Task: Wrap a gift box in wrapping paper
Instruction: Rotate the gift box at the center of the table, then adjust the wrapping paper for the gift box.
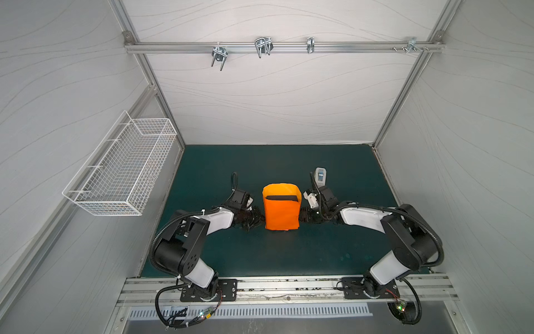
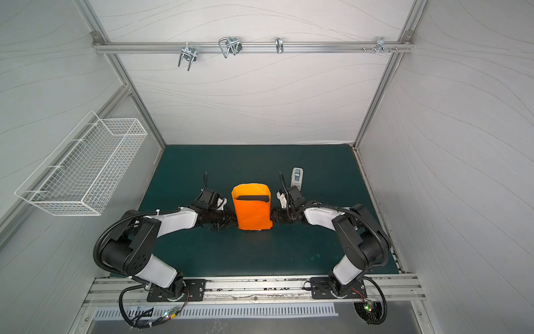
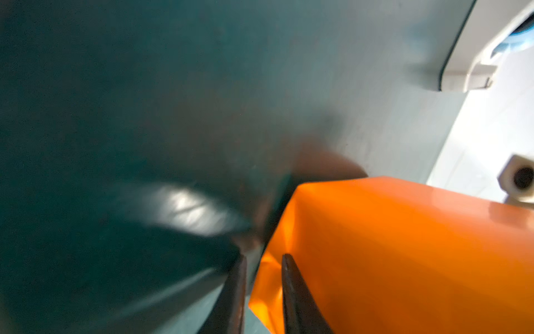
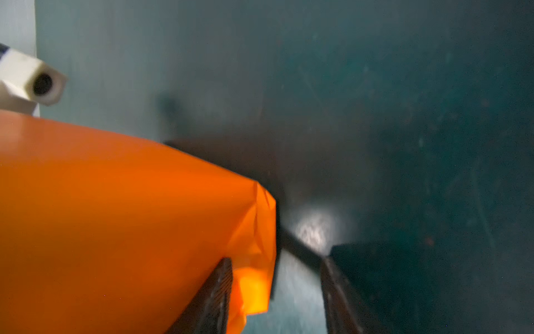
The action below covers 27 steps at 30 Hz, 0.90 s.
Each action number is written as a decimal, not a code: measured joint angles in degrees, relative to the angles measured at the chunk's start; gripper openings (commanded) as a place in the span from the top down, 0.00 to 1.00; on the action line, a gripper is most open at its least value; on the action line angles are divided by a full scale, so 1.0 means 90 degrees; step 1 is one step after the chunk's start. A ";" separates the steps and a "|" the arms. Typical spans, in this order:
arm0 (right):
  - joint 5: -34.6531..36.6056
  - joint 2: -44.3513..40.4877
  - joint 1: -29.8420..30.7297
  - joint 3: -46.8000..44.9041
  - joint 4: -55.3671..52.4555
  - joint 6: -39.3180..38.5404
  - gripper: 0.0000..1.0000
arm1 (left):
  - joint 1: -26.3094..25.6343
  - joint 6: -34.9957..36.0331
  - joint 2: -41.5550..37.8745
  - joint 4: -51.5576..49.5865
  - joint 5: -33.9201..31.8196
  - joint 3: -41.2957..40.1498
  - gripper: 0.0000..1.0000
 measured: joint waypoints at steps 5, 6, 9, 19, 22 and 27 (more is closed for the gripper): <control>0.0119 -0.0933 -0.0216 -0.0418 -0.0389 -0.0046 0.27 | -0.0012 0.0136 -0.0675 -0.0699 -0.0488 -0.0022 0.53; 0.0158 -0.1234 -0.0304 -0.0449 -0.0542 -0.0053 0.23 | -0.0012 0.0177 -0.0843 -0.0872 -0.0563 -0.0019 0.50; 0.0284 -0.2203 -0.0510 -0.0350 -0.1015 -0.0078 0.14 | 0.0007 0.0294 -0.1464 -0.1494 -0.0811 0.0039 0.38; 0.0090 -0.2297 -0.0505 0.2625 -0.2373 -0.0163 0.07 | 0.0204 0.0712 -0.2489 -0.3529 -0.1052 0.2841 0.15; 0.0165 -0.1744 -0.0270 0.3167 -0.2630 -0.0301 0.08 | 0.0231 0.0920 -0.2132 -0.3857 -0.1030 0.3849 0.16; 0.0308 -0.0974 0.0109 0.3337 -0.2999 -0.0503 0.12 | 0.0061 0.1404 -0.1098 -0.4311 -0.1117 0.4796 0.22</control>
